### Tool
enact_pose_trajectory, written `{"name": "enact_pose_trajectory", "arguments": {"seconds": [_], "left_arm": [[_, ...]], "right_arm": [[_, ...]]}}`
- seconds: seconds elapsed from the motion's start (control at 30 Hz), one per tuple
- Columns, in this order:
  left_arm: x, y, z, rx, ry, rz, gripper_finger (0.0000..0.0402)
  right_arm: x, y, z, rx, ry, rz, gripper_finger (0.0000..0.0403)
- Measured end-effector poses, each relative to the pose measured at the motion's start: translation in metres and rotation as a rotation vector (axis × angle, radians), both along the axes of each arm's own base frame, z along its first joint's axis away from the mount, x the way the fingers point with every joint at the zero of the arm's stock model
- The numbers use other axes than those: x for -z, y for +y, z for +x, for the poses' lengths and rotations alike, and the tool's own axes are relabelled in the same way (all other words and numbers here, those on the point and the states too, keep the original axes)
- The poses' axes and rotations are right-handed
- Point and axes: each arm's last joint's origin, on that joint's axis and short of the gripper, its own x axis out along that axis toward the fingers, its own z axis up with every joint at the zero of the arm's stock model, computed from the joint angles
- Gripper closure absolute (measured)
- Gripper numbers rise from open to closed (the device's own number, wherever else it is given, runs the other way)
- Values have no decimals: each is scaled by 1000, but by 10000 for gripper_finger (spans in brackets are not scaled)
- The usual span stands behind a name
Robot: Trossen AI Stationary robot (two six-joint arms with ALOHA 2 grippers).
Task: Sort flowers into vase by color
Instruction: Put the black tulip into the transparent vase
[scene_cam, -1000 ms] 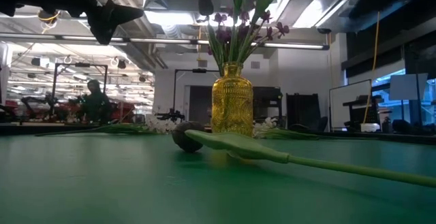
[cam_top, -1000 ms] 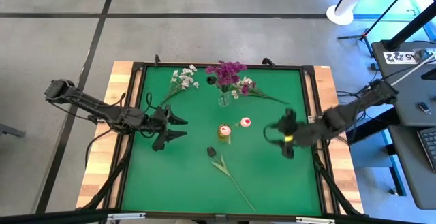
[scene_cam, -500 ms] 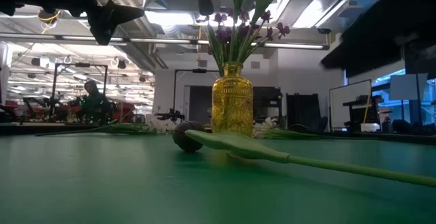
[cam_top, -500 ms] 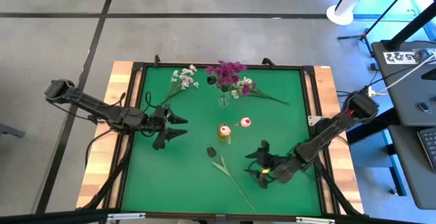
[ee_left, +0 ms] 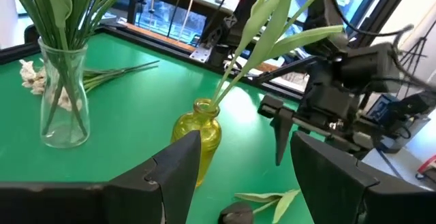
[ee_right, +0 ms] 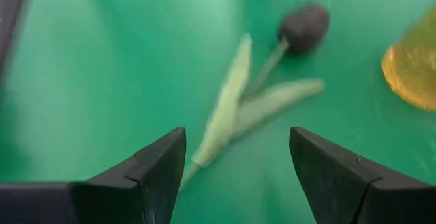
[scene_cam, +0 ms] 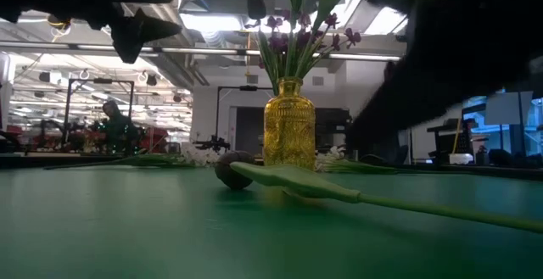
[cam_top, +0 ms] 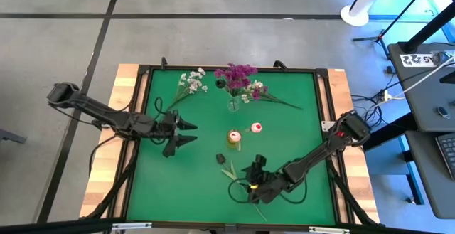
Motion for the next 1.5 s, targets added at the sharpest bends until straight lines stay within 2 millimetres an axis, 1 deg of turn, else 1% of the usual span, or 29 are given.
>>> {"name": "enact_pose_trajectory", "arguments": {"seconds": [0.17, 0.33, 0.53, 0.7, 0.8, 1.0, 1.17, 1.5], "left_arm": [[8, -2, 6, -14, 38, 5, 179], [11, -3, 13, -27, 25, -45, 179], [18, -5, 19, -28, 40, -40, 179], [21, -6, 21, -30, 55, -31, 179], [21, -6, 21, -34, 52, -29, 179], [21, -4, 22, -40, 54, -8, 179], [21, -2, 22, -50, 54, -9, 179], [21, -2, 22, -49, 56, -8, 179]], "right_arm": [[14, 2, 3, 60, 9, 47, 143], [24, 3, 4, 76, 16, 59, 143], [29, 8, 10, 76, -38, 105, 143], [40, 6, 9, 85, -4, 73, 143], [46, 4, 9, 126, 26, 76, 143], [48, 2, 6, 130, 65, 66, 147], [46, 2, 6, 97, 107, 26, 182], [47, 2, 5, 60, 174, 49, 266]]}}
